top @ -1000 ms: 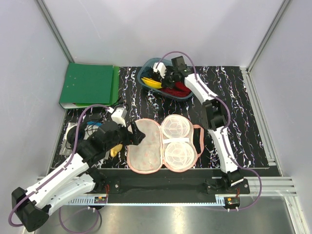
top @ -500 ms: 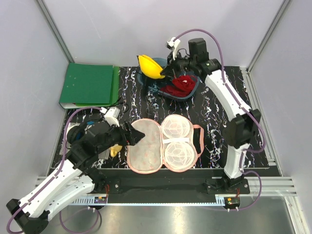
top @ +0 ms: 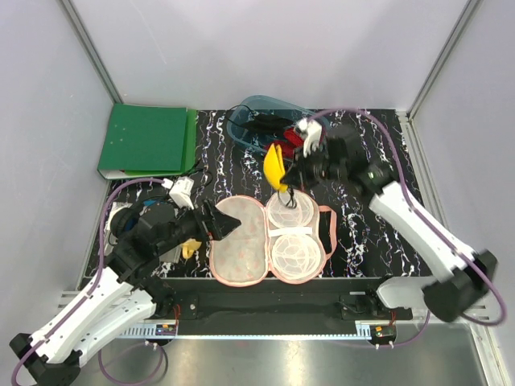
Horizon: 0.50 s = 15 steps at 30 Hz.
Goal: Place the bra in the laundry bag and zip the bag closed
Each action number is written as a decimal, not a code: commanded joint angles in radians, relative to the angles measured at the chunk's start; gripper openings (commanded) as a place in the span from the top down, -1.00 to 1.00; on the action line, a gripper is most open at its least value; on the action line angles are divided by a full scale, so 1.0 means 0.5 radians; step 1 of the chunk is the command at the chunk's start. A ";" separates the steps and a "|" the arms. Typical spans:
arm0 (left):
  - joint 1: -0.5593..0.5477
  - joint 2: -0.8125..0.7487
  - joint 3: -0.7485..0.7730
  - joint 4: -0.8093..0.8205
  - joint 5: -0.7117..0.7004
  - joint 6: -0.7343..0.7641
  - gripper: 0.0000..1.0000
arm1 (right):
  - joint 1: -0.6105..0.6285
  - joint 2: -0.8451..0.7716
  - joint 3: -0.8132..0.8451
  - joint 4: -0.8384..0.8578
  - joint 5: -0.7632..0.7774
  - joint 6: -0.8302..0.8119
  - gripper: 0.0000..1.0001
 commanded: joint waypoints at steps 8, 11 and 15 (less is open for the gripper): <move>0.018 0.143 -0.086 0.131 0.167 -0.083 -0.98 | 0.652 -0.302 -0.970 0.474 0.244 0.828 0.60; 0.021 0.143 -0.145 0.125 0.164 -0.138 -0.98 | 0.662 -0.225 -1.090 0.640 0.084 0.875 0.29; 0.021 0.128 -0.301 0.174 0.216 -0.209 -0.98 | 0.662 -0.121 -1.103 0.720 -0.082 0.841 -0.18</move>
